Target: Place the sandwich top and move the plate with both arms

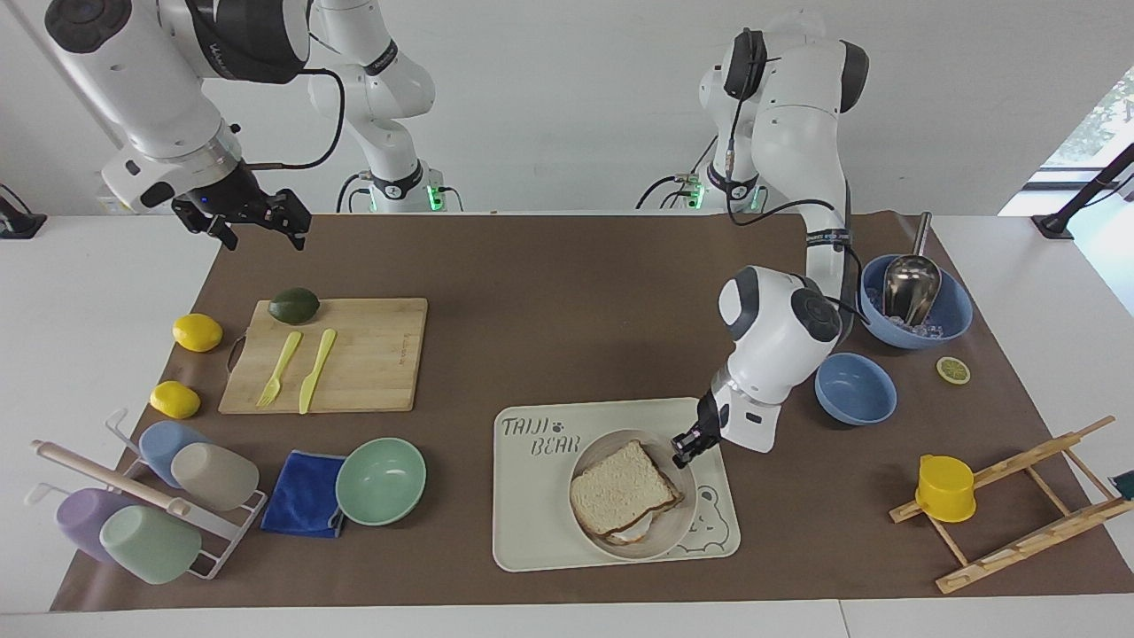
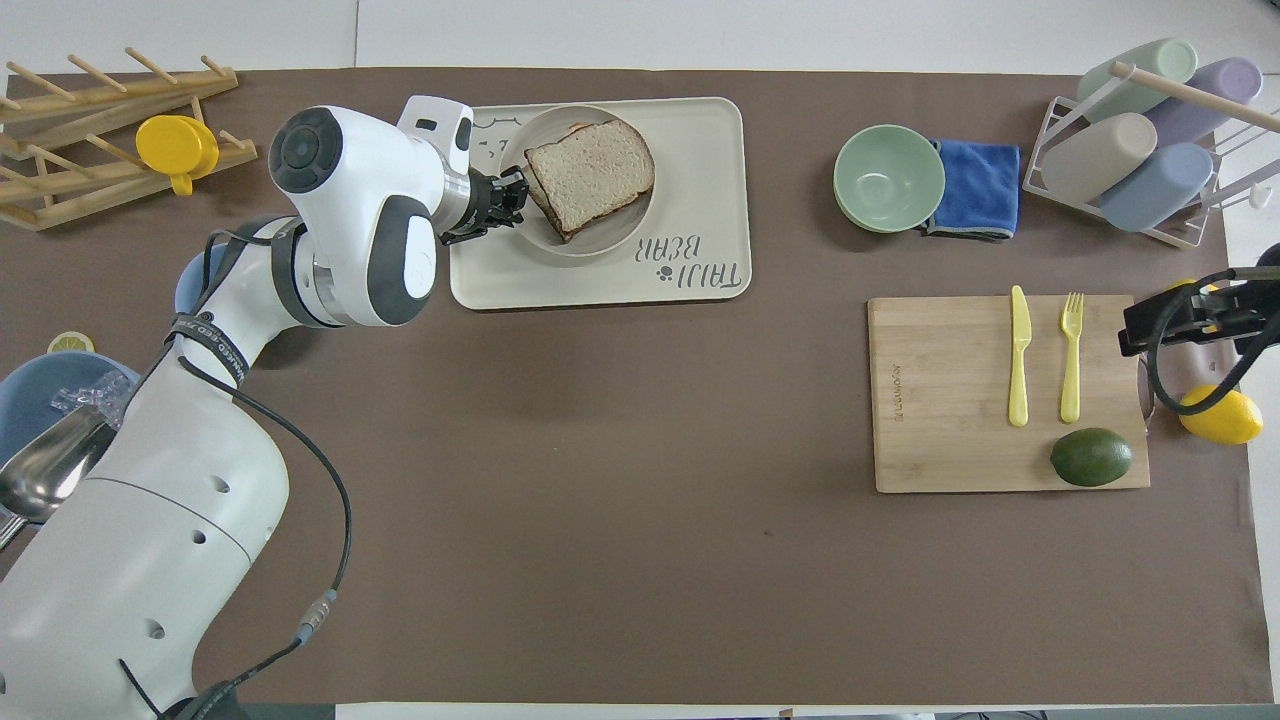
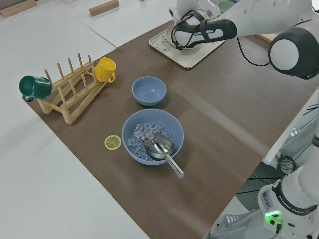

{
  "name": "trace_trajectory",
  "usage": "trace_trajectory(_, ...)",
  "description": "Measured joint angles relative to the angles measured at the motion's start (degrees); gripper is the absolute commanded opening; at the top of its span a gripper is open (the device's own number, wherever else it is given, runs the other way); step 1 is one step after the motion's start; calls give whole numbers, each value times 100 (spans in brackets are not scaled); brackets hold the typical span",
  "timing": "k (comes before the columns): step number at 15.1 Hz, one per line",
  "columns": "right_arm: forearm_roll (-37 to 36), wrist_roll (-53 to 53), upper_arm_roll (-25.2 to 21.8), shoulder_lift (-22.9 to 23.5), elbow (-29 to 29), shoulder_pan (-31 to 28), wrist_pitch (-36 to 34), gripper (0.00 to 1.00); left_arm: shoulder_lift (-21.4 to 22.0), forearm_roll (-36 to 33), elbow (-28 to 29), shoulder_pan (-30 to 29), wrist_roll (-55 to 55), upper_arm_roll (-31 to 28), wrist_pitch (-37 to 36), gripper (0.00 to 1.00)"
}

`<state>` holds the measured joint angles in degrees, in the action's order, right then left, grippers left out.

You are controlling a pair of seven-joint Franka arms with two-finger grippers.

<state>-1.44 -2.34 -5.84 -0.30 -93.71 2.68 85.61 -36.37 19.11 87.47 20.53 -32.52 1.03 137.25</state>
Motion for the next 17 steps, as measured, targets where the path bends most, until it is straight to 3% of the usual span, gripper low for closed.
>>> trace_trajectory(7,0,0,0,0,0,0,0,100,256,-315,139,-28,96,-29,-312,100)
trace_trajectory(12,0,0,0,0,0,0,0,100,1044,-510,131,-182,106,-434,-1013,100)
trace_trajectory(17,0,0,0,0,0,0,0,100,1805,-1286,139,-233,194,-857,-1871,100)
